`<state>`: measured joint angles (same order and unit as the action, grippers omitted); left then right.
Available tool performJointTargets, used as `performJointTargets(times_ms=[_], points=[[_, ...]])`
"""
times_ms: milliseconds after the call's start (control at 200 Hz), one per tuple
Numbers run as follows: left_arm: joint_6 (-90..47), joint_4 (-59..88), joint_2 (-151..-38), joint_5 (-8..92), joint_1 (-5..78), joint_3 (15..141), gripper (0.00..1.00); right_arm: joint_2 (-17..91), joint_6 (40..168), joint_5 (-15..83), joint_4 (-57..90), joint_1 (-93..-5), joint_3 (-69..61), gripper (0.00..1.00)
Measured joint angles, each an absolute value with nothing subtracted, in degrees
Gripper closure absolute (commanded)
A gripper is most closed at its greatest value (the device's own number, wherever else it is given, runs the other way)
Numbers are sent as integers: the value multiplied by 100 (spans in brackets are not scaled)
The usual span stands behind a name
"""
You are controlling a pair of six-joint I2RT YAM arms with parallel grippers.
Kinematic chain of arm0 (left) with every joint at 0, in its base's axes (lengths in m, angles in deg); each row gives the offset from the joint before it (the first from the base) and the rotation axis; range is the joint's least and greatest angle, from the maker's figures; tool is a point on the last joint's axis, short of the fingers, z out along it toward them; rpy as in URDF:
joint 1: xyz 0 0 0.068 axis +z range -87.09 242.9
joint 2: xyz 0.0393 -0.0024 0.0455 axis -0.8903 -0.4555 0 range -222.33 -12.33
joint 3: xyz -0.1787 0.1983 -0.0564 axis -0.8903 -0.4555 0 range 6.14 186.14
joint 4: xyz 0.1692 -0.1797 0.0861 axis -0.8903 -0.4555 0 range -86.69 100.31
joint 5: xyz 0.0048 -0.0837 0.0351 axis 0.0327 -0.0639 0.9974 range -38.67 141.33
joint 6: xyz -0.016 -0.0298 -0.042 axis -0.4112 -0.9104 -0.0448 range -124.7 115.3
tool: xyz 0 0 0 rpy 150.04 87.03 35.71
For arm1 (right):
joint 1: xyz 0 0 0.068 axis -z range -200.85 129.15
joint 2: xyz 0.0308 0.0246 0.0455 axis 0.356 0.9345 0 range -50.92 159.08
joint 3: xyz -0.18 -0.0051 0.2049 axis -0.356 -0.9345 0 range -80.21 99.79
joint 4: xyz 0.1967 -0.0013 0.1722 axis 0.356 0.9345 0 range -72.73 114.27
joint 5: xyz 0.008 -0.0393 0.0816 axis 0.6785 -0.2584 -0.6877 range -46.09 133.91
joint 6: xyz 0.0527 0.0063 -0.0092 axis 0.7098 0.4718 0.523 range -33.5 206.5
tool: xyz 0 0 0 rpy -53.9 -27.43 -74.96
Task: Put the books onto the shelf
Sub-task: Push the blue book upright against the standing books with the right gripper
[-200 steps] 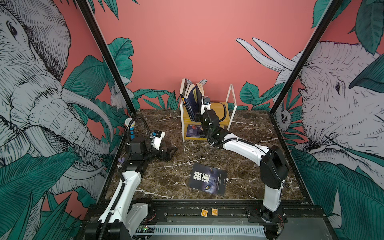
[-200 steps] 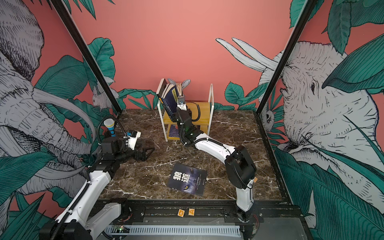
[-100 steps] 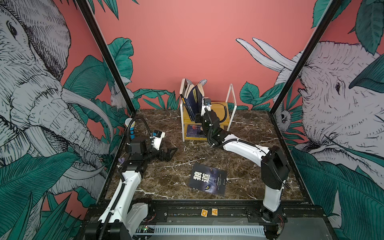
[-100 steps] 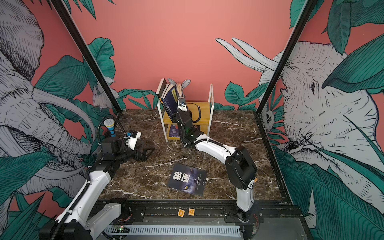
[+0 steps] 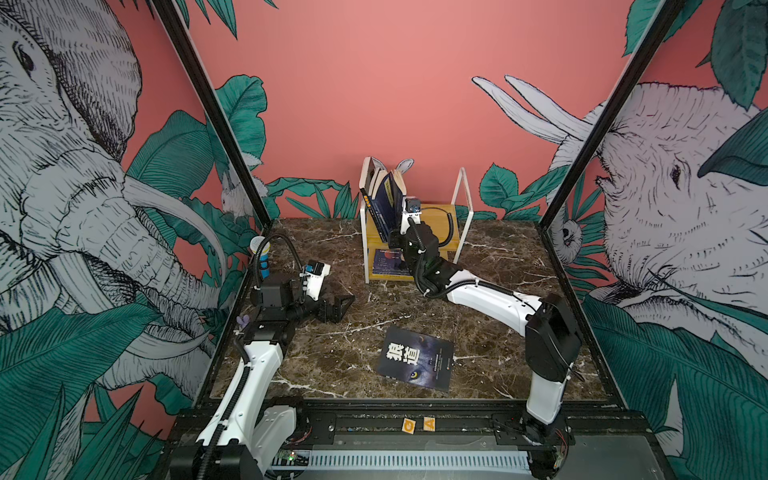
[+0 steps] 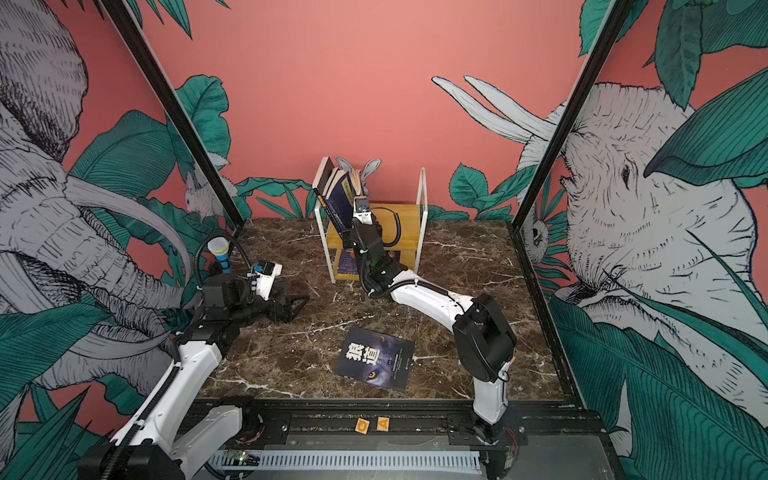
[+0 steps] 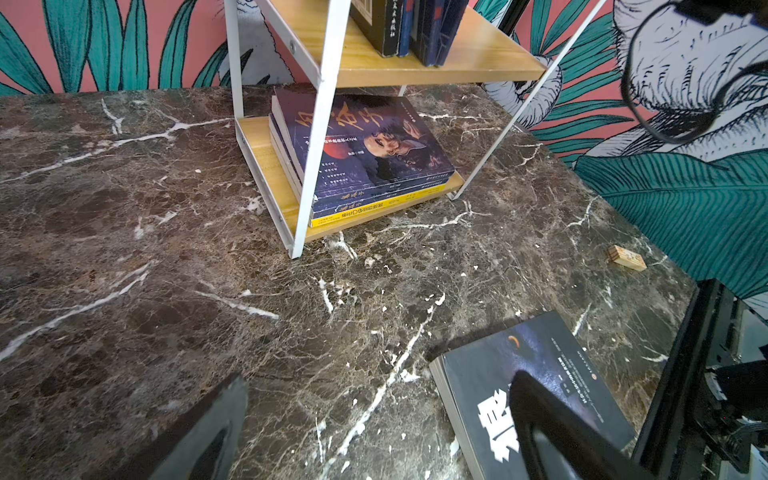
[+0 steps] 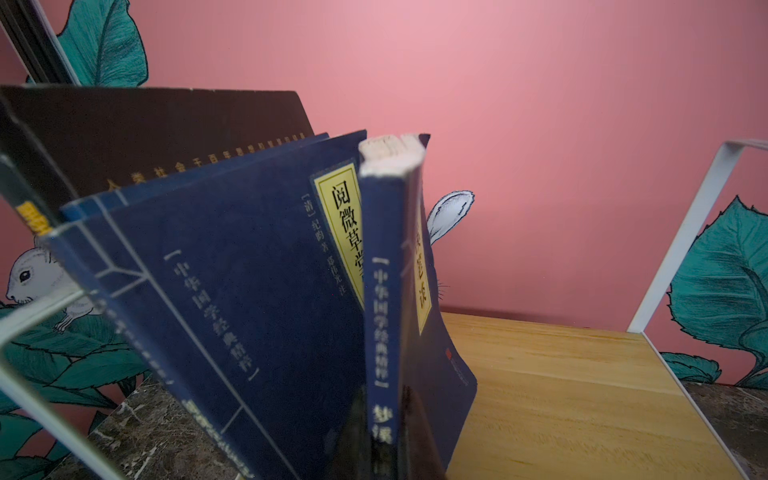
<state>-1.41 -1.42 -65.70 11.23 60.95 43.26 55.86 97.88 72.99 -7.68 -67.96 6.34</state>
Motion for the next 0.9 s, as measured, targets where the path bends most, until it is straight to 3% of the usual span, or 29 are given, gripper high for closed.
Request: performJointTargets(times_ms=[205, 360, 630, 900], points=[[-145, -142, -6570, 1123, 6095, 4326, 1, 5586, 9768, 7216, -701, -6821, 636, 73], [-143, -179, -6570, 1125, 6095, 4326, 1, 5586, 9812, 7022, -548, -6858, 542, 64], [-143, -181, -6570, 1123, 6095, 4326, 1, 5514, 9786, 6797, -620, -6873, -13, 57], [-143, -179, -6585, 1123, 6106, 4326, 1, 4839, 9757, 6567, -688, -6958, -955, 56]])
